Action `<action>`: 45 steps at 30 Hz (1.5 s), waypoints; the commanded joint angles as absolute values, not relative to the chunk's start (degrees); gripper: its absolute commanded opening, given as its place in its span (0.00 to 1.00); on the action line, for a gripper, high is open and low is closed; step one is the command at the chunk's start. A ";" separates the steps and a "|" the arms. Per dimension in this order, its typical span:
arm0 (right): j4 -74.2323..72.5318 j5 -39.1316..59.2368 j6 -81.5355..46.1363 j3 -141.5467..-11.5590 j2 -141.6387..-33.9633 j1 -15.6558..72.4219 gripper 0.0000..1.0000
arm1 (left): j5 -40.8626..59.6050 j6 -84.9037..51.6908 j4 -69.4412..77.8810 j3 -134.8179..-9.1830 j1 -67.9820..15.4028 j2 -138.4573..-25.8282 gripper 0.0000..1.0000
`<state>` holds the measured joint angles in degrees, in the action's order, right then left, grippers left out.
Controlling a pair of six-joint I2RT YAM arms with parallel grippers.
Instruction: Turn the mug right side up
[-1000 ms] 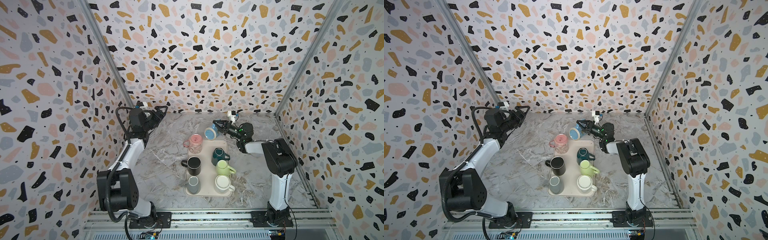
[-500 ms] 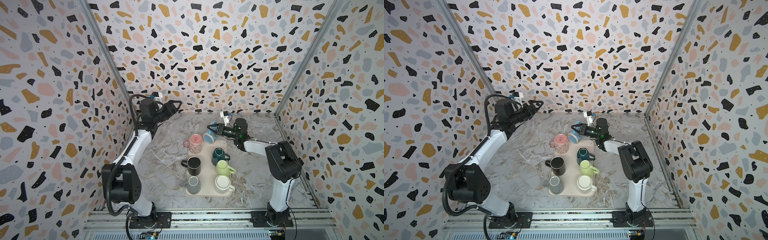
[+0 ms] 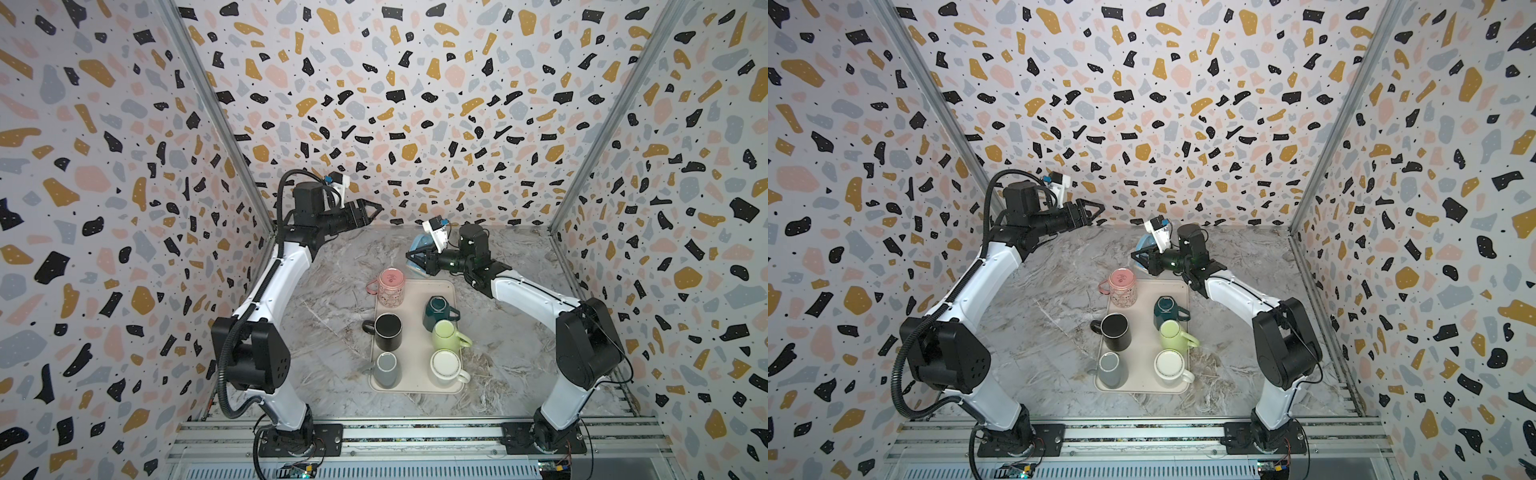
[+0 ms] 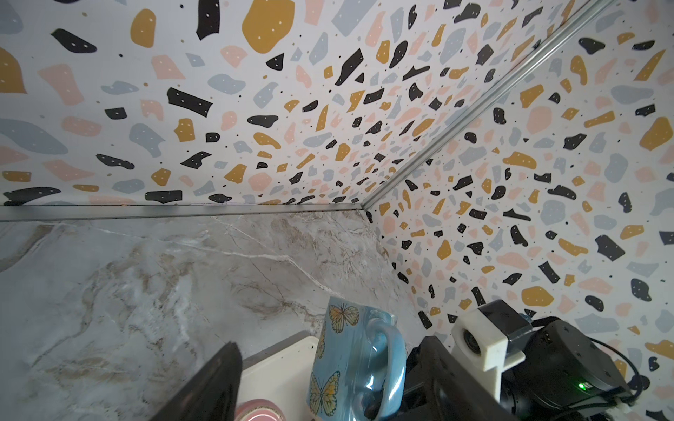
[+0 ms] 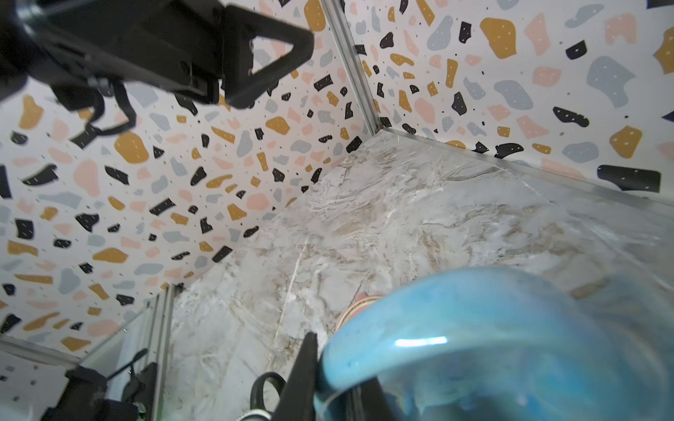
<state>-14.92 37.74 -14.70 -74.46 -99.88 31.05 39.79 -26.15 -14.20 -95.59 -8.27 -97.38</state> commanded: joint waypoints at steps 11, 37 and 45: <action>-6.27 25.31 9.60 -80.54 -93.22 37.23 0.00 | 38.80 -6.13 -35.37 -107.54 -13.93 -99.76 0.69; -1.94 17.95 22.87 -84.04 -93.33 42.58 0.00 | 31.02 6.57 -52.38 -113.70 -19.73 -101.93 0.63; -1.45 18.51 23.76 -84.73 -94.07 42.92 0.00 | 29.90 7.47 -53.05 -111.26 -20.31 -99.69 0.60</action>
